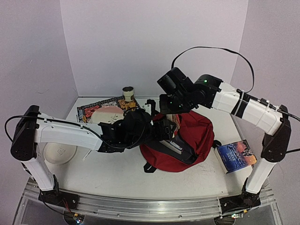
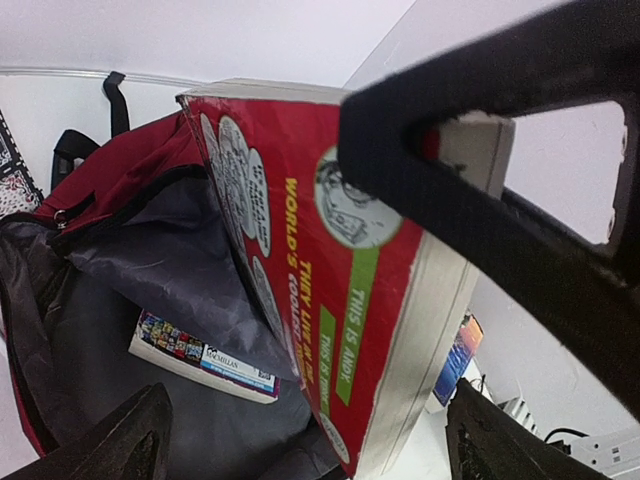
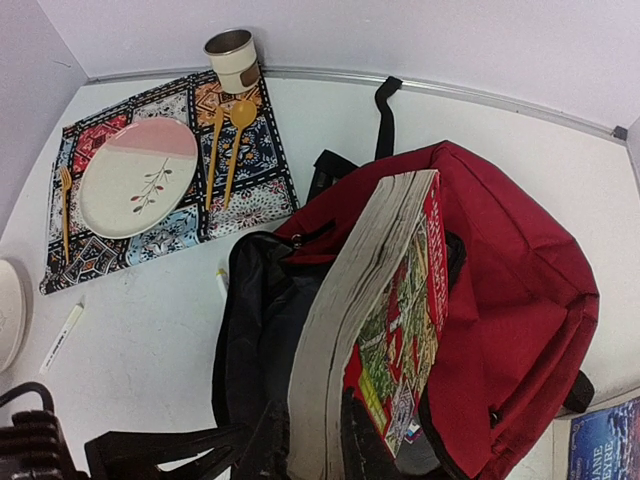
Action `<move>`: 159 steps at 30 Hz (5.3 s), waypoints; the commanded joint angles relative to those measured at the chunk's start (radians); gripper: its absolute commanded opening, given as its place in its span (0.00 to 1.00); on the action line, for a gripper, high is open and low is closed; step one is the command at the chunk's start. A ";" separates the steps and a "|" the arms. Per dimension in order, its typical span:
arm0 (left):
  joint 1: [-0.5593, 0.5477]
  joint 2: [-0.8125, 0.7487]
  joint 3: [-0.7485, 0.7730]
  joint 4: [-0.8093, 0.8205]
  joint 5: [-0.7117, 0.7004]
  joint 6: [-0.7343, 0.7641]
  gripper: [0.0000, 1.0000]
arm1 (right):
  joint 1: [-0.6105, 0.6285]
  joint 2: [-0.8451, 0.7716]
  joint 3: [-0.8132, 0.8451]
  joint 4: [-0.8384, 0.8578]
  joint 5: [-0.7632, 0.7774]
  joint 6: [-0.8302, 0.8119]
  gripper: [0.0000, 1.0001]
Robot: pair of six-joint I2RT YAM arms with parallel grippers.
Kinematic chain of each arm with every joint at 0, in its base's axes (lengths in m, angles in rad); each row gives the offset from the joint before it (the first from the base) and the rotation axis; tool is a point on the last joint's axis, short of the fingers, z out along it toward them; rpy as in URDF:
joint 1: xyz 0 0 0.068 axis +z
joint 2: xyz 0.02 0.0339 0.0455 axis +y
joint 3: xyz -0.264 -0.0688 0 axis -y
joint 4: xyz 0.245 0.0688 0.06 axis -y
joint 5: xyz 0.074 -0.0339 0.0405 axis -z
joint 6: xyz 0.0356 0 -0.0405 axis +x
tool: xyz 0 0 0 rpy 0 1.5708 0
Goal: Pack the student bag
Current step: Pass from the right arm to the left, then pick up the largest pocket of the bag from the student bag, then place the book in the largest pocket of the bag.
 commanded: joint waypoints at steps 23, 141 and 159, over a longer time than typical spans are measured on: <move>-0.020 0.067 0.022 0.222 -0.213 0.047 0.28 | 0.009 0.024 0.066 0.083 -0.042 -0.010 0.07; 0.168 0.201 -0.237 0.743 0.177 -0.824 0.00 | -0.216 -0.351 -0.525 0.582 -0.407 -0.258 0.00; 0.160 0.323 -0.114 0.502 0.197 -0.656 0.56 | -0.202 -0.321 -0.516 0.592 -0.421 -0.255 0.00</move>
